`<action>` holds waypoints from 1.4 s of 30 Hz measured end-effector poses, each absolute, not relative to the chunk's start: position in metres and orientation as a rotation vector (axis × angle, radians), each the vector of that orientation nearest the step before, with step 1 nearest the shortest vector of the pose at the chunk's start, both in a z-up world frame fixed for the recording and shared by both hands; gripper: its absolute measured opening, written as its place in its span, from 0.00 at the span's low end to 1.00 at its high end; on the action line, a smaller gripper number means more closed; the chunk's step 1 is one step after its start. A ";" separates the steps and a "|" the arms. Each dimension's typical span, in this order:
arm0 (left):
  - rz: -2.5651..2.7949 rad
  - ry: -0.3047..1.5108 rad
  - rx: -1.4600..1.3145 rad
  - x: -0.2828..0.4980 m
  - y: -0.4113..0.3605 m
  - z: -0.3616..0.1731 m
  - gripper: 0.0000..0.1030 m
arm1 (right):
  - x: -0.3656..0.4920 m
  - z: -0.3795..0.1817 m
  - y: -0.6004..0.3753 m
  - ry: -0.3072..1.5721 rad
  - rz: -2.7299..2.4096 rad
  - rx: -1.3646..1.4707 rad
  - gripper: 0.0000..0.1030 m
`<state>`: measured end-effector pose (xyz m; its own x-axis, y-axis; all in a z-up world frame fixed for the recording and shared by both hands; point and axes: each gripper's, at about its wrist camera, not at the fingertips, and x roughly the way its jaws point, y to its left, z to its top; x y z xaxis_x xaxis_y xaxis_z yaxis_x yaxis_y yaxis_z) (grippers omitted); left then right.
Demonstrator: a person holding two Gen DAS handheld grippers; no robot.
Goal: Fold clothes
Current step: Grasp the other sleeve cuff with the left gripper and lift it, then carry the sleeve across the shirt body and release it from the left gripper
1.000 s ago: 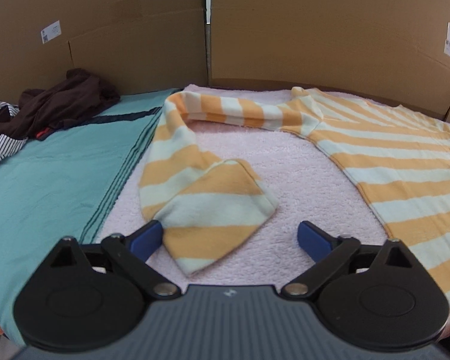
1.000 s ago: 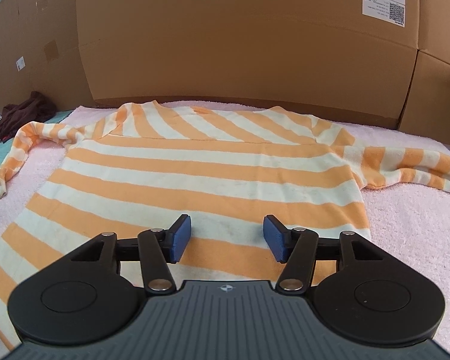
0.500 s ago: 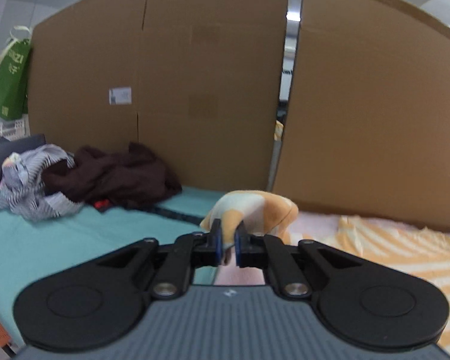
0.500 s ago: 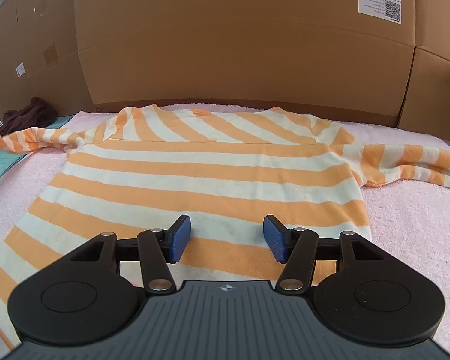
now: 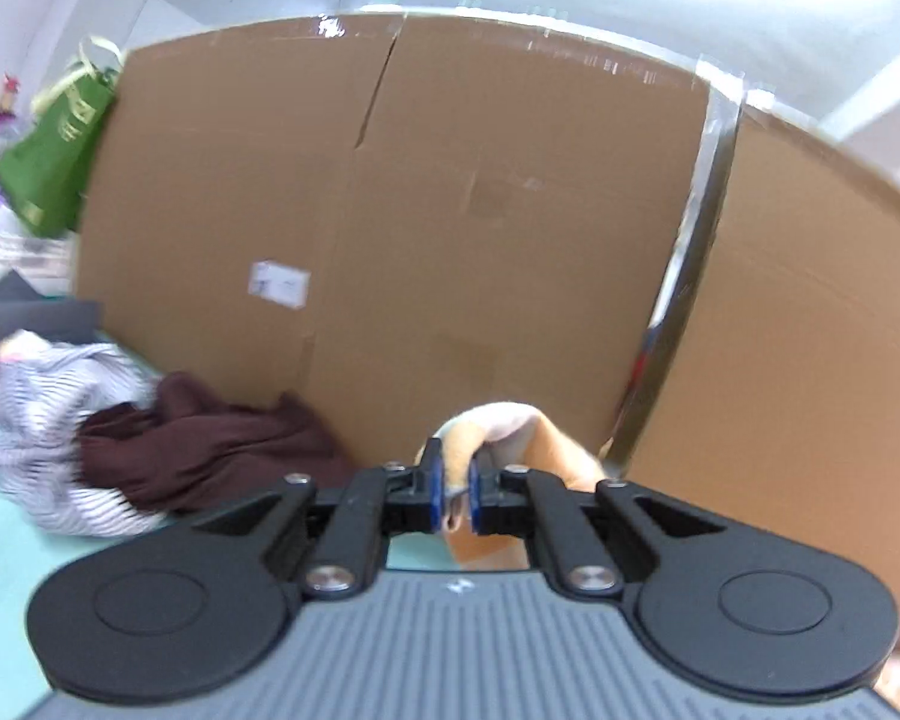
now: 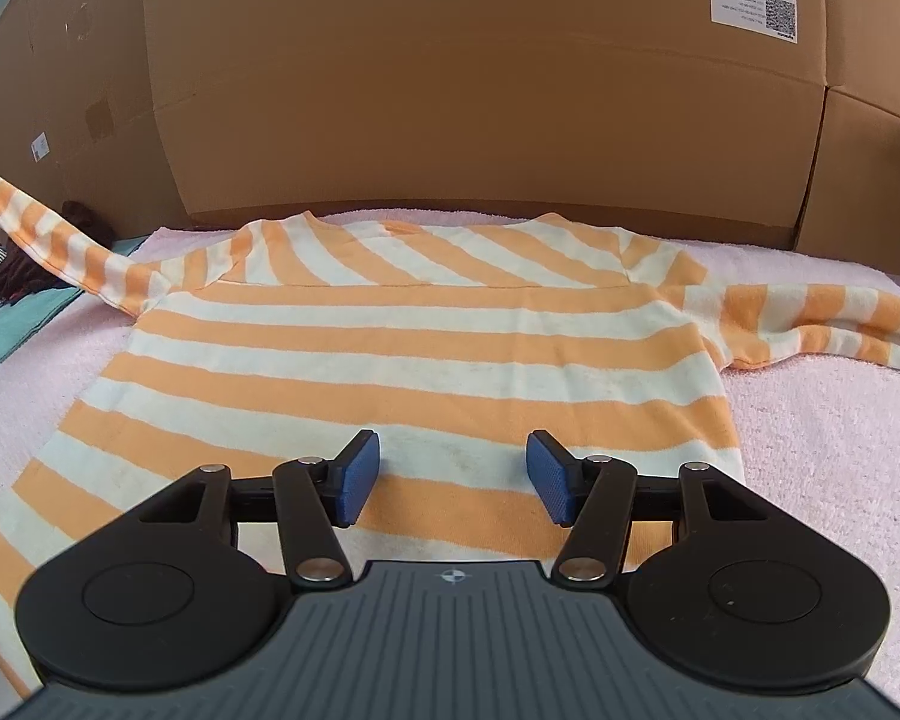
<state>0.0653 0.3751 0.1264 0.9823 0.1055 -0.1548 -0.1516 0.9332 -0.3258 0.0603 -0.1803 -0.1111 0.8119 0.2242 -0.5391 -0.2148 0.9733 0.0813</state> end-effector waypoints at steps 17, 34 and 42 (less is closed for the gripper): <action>-0.322 0.209 -0.222 0.149 0.232 0.126 0.03 | 0.059 -0.110 -0.183 0.575 0.240 0.049 0.57; -0.538 0.278 -0.046 0.176 0.121 0.138 0.03 | 0.051 -0.048 -0.134 0.272 0.402 -0.163 0.50; -0.589 0.280 -0.013 0.180 0.083 0.141 0.04 | 0.076 -0.085 -0.140 0.405 0.402 -0.087 0.49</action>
